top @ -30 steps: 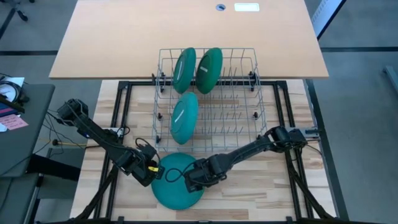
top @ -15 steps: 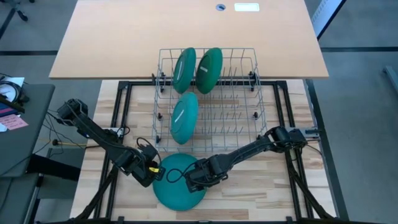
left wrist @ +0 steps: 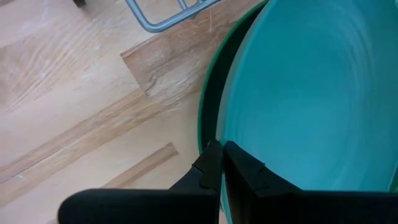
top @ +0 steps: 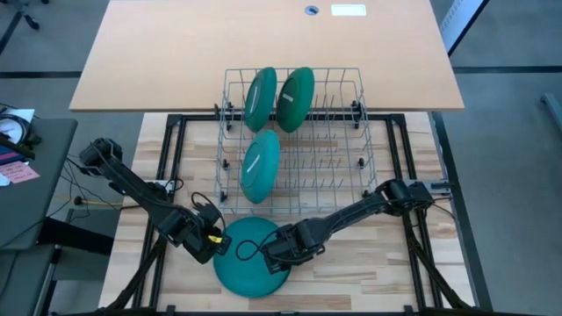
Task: Sort dishes
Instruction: Put the blue plate into the dish rack
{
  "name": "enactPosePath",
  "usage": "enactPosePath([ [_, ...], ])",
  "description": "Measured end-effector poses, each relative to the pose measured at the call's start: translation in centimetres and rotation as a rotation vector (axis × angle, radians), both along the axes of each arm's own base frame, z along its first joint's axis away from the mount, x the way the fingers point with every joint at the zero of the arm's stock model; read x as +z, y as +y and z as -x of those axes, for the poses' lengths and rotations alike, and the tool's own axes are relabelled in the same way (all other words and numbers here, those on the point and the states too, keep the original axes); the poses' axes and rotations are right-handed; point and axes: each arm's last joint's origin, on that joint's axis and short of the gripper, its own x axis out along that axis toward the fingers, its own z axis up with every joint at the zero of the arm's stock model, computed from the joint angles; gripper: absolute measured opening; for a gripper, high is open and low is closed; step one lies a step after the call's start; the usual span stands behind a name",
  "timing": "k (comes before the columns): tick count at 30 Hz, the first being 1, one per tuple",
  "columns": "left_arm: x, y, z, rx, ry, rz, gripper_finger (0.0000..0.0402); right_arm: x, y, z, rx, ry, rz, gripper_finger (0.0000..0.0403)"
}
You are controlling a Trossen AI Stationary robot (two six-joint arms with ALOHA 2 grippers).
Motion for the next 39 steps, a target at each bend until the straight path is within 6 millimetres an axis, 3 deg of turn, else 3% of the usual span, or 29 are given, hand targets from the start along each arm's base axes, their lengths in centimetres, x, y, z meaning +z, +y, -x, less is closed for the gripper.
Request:
enactPosePath([
  [9, 1.7, 1.0, 1.1, -0.014, -0.038, 0.010, 0.0000, 2.9, 0.1, -0.3, 0.071, -0.047, 0.004, 0.0188],
  [17, 3.8, 1.9, 2.3, -0.073, -0.128, 0.049, 0.0000, 10.6, 1.1, 0.7, 0.072, -0.204, 0.082, 0.0188],
  [19, 4.2, 2.1, 2.6, -0.086, -0.144, 0.053, 0.0000, 11.4, 0.8, 1.5, 0.023, -0.202, 0.106, 0.0188],
  [23, 4.8, 2.5, 3.0, -0.099, -0.169, 0.064, 0.0000, 11.7, 0.6, 2.5, -0.022, -0.153, 0.152, 0.0188],
  [29, 5.1, 2.7, 3.3, -0.102, -0.186, 0.063, 0.0000, 11.8, 0.0, 1.4, -0.010, -0.225, 0.140, 0.0188],
  [39, 5.5, 2.0, 3.0, -0.140, -0.253, 0.083, 0.0000, 11.4, -1.6, 1.6, -0.016, -0.153, 0.235, 0.0188],
])
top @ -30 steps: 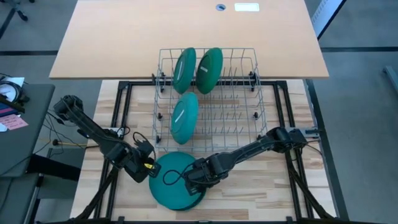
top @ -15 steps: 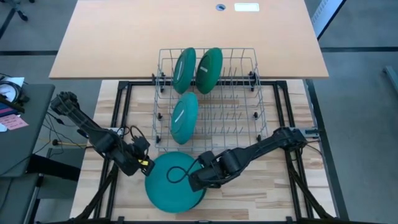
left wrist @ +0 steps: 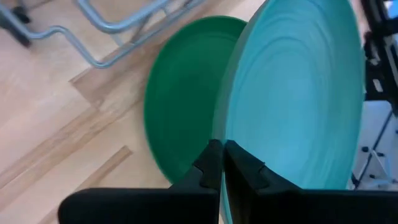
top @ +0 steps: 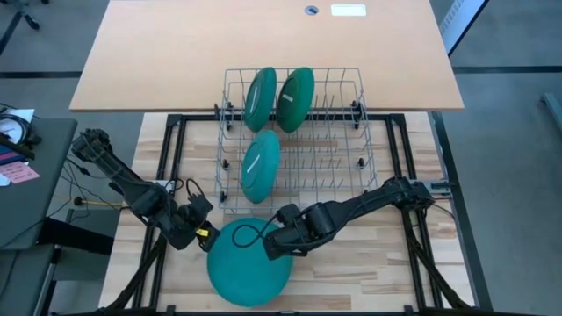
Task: Sort dishes
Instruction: Put the blue plate into the dish rack
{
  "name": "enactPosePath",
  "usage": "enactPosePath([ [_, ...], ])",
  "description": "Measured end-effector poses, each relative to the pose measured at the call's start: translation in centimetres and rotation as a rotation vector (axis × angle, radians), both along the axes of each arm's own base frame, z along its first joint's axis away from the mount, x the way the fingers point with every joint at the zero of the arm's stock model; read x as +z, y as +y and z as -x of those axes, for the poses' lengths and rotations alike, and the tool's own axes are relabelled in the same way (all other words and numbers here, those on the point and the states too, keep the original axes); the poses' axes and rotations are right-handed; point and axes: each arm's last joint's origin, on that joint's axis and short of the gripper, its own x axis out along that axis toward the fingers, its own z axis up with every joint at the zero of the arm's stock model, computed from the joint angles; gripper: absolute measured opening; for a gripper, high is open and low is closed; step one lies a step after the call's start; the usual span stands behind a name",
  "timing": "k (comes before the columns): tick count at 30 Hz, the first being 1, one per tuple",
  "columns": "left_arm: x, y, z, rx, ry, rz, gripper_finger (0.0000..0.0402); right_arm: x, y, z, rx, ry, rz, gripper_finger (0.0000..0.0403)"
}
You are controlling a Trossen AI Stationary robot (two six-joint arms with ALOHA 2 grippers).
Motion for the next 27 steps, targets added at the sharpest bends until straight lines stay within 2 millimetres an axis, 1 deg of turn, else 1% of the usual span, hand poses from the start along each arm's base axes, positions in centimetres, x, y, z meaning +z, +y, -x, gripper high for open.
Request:
enactPosePath([
  [2, 0.1, -0.2, 0.0, -0.013, -0.012, 0.001, 0.0000, -0.1, 0.1, -0.2, 0.004, -0.013, -0.004, 0.0188],
  [4, 0.1, -0.3, 0.0, -0.016, -0.017, 0.000, 0.0000, -0.7, 0.2, -0.6, 0.012, -0.017, -0.007, 0.0188],
  [8, 0.1, -0.3, 0.1, -0.019, -0.019, -0.007, 0.0000, -2.8, 1.1, -0.8, 0.023, 0.019, -0.024, 0.0188],
  [10, 0.1, -0.3, 0.1, -0.020, -0.020, -0.007, 0.0000, -3.5, 1.6, -0.8, 0.016, 0.013, -0.035, 0.0188],
  [14, 0.1, -0.3, 0.1, -0.019, -0.022, -0.007, 0.0000, -4.1, 2.3, -0.8, 0.024, 0.007, -0.044, 0.0188],
  [19, 0.1, -0.3, 0.1, -0.019, -0.023, -0.007, 0.0000, -4.3, 2.4, -0.8, 0.021, -0.004, -0.029, 0.0185],
  [21, 0.1, -0.3, 0.1, -0.019, -0.023, -0.007, 0.0000, -4.3, 2.4, -0.8, 0.018, -0.011, -0.021, 0.0174],
  [23, 0.1, -0.3, 0.1, -0.017, -0.024, -0.009, 0.0000, -4.3, 2.3, -0.9, 0.024, -0.013, -0.020, 0.0151],
  [27, 0.1, -0.3, 0.1, -0.011, -0.025, -0.018, 0.0000, -4.2, 2.4, -0.9, 0.045, -0.021, -0.015, 0.0077],
])
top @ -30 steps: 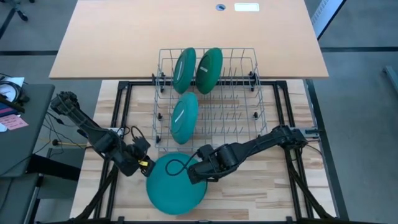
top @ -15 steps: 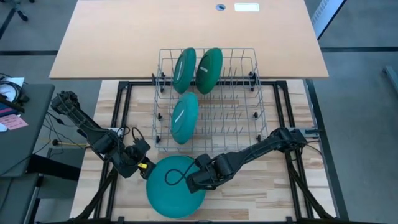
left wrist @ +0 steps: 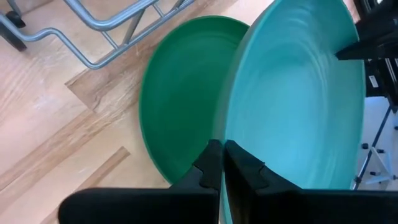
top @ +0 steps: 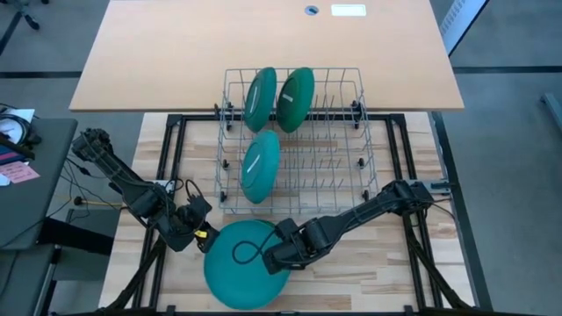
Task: Sort dishes
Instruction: Put the blue plate into the dish rack
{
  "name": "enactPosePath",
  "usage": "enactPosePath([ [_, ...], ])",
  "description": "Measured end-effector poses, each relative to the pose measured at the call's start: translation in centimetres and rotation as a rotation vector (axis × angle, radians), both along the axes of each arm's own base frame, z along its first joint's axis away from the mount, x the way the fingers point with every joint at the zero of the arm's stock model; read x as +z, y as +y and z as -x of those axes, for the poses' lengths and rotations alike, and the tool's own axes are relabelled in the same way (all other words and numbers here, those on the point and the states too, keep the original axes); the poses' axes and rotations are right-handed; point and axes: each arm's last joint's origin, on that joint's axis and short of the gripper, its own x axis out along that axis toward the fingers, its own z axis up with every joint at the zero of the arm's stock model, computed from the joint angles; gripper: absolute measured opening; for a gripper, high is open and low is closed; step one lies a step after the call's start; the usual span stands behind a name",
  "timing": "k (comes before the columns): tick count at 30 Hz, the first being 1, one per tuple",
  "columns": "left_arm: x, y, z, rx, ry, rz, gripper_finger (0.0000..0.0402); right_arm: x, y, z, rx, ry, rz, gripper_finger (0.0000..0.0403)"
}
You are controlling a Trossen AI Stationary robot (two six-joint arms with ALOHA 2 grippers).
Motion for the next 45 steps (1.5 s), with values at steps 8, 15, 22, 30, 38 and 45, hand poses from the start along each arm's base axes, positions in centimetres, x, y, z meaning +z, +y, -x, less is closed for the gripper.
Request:
enactPosePath([
  [8, 0.1, -0.1, 0.0, 0.012, 0.000, 0.034, 0.0024, 0.6, -0.4, 0.7, 0.017, 0.025, 0.036, 0.0006],
  [15, 1.2, 0.2, 0.5, 0.038, -0.077, 0.097, 0.0095, 4.2, -0.6, 2.8, 0.026, -0.030, 0.008, 0.0002],
  [22, 3.8, 2.1, 2.5, 0.066, -0.231, 0.178, 0.0135, 8.4, -1.6, 6.1, 0.031, -0.048, -0.011, 0.0001],
  [30, 8.1, 5.3, 5.3, 0.168, -0.504, 0.142, 0.0138, 12.2, -4.0, 10.0, -0.005, -0.059, 0.052, 0.0000],
  [38, 12.1, 5.5, 4.7, 0.175, -0.759, 0.046, 0.0174, 13.4, -7.9, 10.5, -0.125, -0.076, 0.170, 0.0000],
  [45, 11.8, 4.9, 1.6, 0.321, -0.666, -0.119, 0.0245, 13.5, -10.3, 9.4, -0.114, -0.100, 0.219, 0.0000],
])
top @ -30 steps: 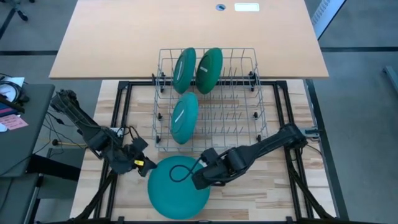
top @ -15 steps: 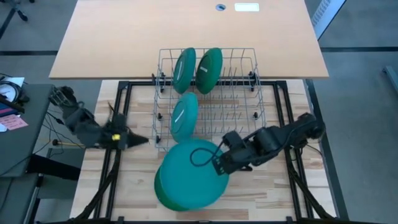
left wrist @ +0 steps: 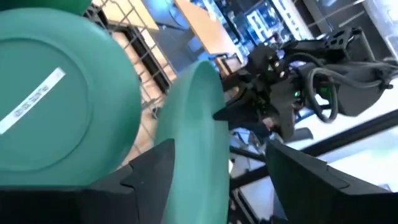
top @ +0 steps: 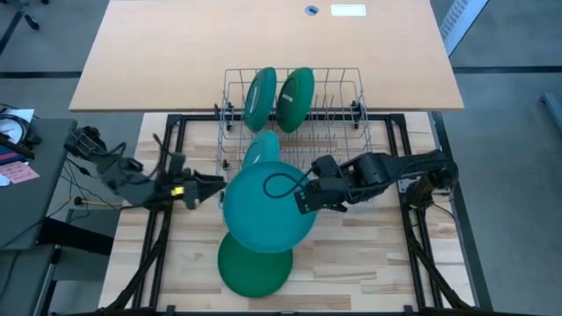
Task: Sort dishes
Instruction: Put the blue plate into the dish rack
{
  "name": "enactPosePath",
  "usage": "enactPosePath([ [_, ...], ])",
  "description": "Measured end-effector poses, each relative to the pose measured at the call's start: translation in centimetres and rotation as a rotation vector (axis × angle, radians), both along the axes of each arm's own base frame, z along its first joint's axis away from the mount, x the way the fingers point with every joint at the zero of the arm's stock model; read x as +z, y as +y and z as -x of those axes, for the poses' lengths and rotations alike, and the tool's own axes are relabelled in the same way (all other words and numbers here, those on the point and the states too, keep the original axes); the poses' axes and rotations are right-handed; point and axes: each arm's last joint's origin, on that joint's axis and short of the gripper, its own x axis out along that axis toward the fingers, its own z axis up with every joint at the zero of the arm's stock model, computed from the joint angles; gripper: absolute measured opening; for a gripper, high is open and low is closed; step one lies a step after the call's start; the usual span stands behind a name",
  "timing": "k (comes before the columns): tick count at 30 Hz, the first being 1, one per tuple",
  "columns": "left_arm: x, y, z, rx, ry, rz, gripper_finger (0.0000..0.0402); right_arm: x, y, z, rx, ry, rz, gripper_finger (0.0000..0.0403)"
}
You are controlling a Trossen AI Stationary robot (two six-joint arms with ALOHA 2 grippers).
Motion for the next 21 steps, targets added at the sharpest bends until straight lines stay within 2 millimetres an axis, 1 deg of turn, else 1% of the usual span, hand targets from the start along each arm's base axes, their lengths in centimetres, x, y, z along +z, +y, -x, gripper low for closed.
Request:
enactPosePath([
  [8, 0.5, -1.3, -4.3, 0.043, 0.103, -0.115, 0.0251, 0.3, -1.3, -0.3, 0.032, 0.004, 0.031, 0.0000],
  [10, 0.6, -1.2, -4.9, 0.057, 0.130, -0.120, 0.0249, 0.4, -1.5, -0.3, 0.032, -0.002, 0.033, 0.0000],
  [12, 0.8, -1.2, -5.5, 0.060, 0.168, -0.133, 0.0237, 0.6, -1.6, -0.2, 0.038, -0.003, 0.035, 0.0000],
  [15, 1.3, -1.0, -5.8, 0.066, 0.192, -0.138, 0.0205, 0.8, -1.6, 0.0, 0.051, 0.005, 0.042, 0.0000],
  [18, 3.1, -0.7, -5.4, 0.059, 0.156, -0.146, 0.0174, 1.0, -1.7, 0.3, 0.055, 0.028, 0.047, 0.0000],
  [21, 5.1, -0.2, -4.6, 0.069, 0.129, -0.180, 0.0157, 1.1, -1.7, 0.4, 0.060, 0.022, 0.048, 0.0000],
])
